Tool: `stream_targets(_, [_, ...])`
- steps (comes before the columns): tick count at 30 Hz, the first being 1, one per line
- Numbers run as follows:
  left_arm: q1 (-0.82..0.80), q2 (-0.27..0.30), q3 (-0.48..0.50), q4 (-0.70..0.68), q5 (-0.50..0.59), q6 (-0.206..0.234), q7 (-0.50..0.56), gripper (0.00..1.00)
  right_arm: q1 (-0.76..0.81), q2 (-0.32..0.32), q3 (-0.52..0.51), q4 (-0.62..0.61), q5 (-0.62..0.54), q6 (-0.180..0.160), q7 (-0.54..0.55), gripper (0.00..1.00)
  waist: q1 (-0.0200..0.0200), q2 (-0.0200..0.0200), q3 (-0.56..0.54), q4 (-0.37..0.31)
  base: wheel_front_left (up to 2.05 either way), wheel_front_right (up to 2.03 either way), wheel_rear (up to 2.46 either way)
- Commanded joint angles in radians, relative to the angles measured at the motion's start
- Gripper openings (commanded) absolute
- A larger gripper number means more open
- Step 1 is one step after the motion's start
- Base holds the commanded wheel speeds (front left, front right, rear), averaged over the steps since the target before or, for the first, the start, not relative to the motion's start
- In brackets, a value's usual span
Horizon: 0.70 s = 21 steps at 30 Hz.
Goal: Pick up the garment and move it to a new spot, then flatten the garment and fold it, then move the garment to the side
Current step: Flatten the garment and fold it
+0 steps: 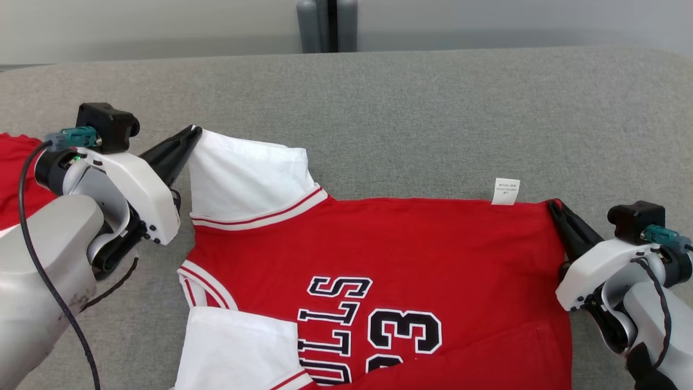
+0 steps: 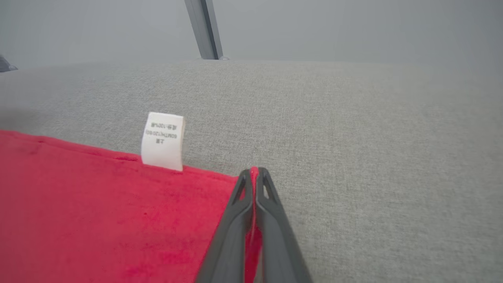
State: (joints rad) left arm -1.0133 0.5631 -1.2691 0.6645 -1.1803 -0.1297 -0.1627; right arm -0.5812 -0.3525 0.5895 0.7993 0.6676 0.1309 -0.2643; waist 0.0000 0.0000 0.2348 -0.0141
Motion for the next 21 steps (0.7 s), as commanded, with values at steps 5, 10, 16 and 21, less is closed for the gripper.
stream_targets(5, [0.054,0.03,-0.002,-0.053,-0.009,-0.001,-0.023,0.0,0.056,-0.021,-0.019,-0.001,-0.01,0.0,0.0,0.0,0.0,0.0,-0.057,0.034,0.0,0.0,0.0])
stream_targets(10, [0.115,0.066,-0.004,-0.104,0.002,-0.001,-0.031,0.0,0.114,-0.03,-0.025,-0.004,-0.016,0.0,0.0,0.0,0.0,0.0,-0.111,0.051,0.0,0.0,0.0])
stream_targets(16, [0.2,0.119,-0.006,-0.199,-0.003,0.02,-0.014,0.0,0.181,-0.04,-0.012,-0.012,-0.011,0.0,0.0,0.0,0.0,0.0,-0.175,0.069,0.0,0.0,0.0])
stream_targets(21, [0.276,0.18,-0.006,-0.313,-0.055,0.032,0.023,0.0,0.216,-0.056,0.005,-0.015,0.006,0.0,0.0,0.0,0.0,0.0,-0.207,0.083,0.0,0.0,0.0])
